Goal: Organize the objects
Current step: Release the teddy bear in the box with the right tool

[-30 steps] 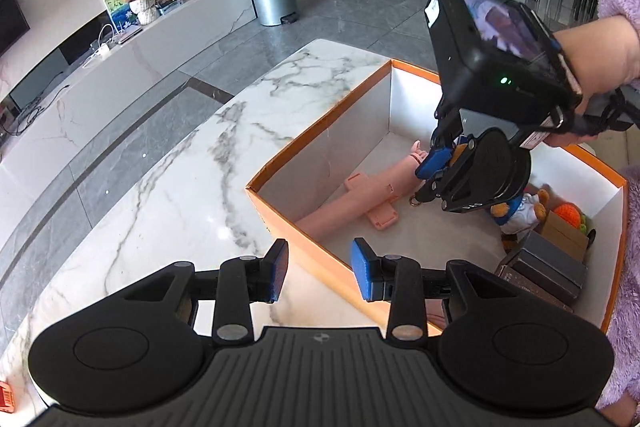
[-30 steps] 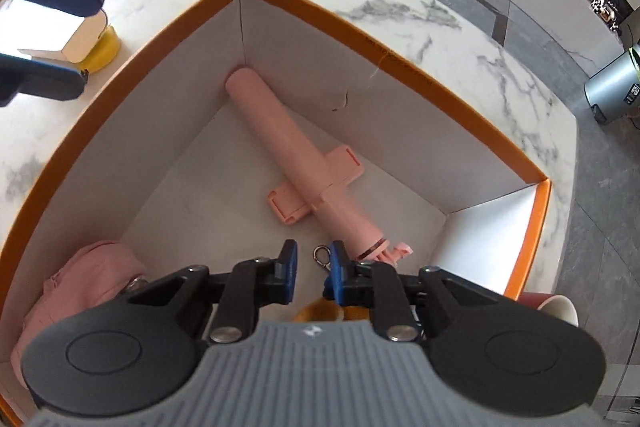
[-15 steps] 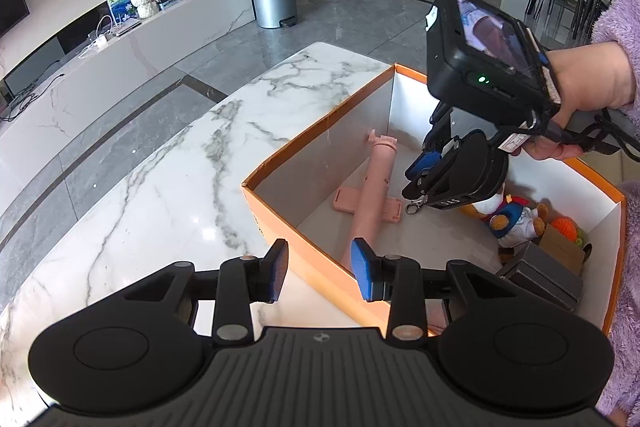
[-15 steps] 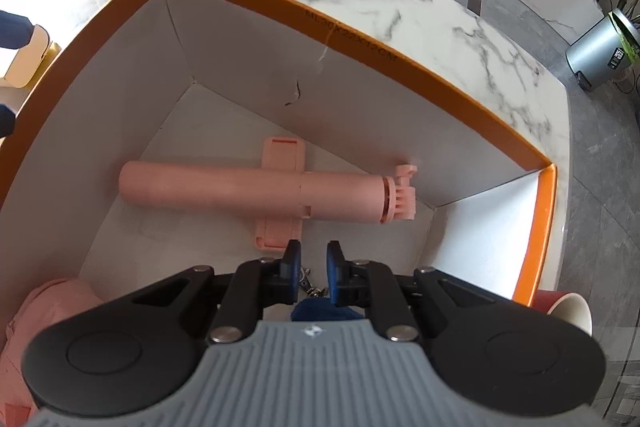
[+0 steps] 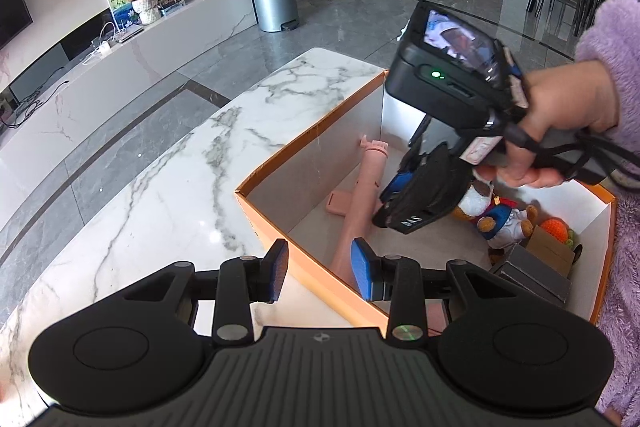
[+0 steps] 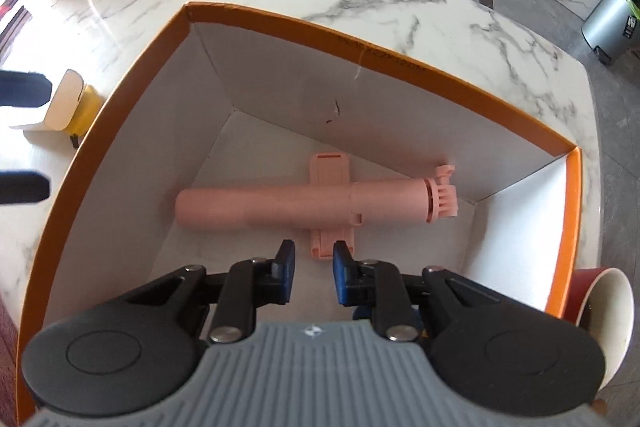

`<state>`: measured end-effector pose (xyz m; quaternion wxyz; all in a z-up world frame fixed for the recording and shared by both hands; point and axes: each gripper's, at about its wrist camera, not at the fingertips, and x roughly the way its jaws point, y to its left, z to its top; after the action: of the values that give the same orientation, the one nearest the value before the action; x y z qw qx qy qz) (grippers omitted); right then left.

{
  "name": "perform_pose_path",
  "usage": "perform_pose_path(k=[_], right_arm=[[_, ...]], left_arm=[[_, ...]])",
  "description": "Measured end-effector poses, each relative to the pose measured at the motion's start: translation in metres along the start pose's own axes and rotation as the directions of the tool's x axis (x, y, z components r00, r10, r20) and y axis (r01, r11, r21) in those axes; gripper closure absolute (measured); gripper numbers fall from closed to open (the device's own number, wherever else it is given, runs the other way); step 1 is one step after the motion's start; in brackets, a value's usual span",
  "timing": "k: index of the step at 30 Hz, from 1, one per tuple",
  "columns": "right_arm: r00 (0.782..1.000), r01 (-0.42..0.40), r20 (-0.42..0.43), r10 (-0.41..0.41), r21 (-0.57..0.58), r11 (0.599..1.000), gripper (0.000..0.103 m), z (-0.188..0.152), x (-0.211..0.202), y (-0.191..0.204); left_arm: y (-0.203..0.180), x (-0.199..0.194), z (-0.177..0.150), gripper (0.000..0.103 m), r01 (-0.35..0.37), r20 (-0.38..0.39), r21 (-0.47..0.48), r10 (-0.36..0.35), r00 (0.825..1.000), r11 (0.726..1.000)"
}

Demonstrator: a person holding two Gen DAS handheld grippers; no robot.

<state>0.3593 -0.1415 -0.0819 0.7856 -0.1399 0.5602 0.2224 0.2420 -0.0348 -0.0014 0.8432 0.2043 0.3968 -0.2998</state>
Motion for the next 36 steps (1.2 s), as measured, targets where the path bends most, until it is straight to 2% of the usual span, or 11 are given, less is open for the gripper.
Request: perform_pose_path(k=[7,10,15,18,19,25,28,32,34,36], right_arm=[[1.0,-0.011,0.008,0.01,0.109,0.994,0.085,0.004,0.011,-0.011],[1.0,0.011,0.012,-0.012,0.121,0.993,0.085,0.001,0.014,-0.014],[1.0,-0.01,0.015,0.007,0.215,0.977,0.084,0.001,0.014,-0.022],[0.997,-0.077,0.018,0.075,0.277,0.958,0.087,0.0,0.015,-0.026],[0.997,-0.076,0.019,0.073,0.278,0.958,0.087,0.0,0.015,-0.025],[0.998,-0.062,0.02,0.06,0.213,0.975,0.086,-0.004,0.001,-0.019],[1.0,-0.01,0.03,0.006,0.135,0.991,0.084,-0.01,-0.019,-0.015],[0.995,0.085,0.046,-0.086,0.005,0.996,0.067,-0.021,-0.039,-0.008],[0.989,0.138,0.057,-0.133,-0.089,0.986,0.065,-0.029,-0.044,-0.003],[0.983,0.182,0.057,-0.175,-0.169,0.969,0.055,-0.038,-0.044,0.002]], left_arm=[[0.004,0.003,0.0,0.061,-0.004,-0.002,-0.007,0.004,1.0,1.0],[0.005,0.004,0.001,0.061,-0.002,0.0,-0.015,0.002,1.0,1.0],[0.003,0.005,0.0,0.061,0.0,-0.003,-0.012,0.0,1.0,1.0],[0.002,0.003,0.001,0.061,-0.001,-0.004,-0.009,0.001,1.0,1.0],[0.001,0.002,0.001,0.061,-0.003,-0.005,-0.007,0.003,1.0,1.0],[-0.003,-0.006,0.001,0.061,-0.004,-0.001,-0.004,0.004,1.0,1.0],[-0.007,-0.008,-0.001,0.061,-0.006,-0.003,0.004,0.006,1.0,1.0],[-0.009,-0.012,-0.002,0.061,-0.009,0.001,0.002,0.009,1.0,1.0],[-0.01,-0.016,-0.003,0.061,-0.013,0.004,0.003,0.013,1.0,1.0],[-0.012,-0.021,-0.005,0.061,-0.021,0.005,0.004,0.021,1.0,1.0]])
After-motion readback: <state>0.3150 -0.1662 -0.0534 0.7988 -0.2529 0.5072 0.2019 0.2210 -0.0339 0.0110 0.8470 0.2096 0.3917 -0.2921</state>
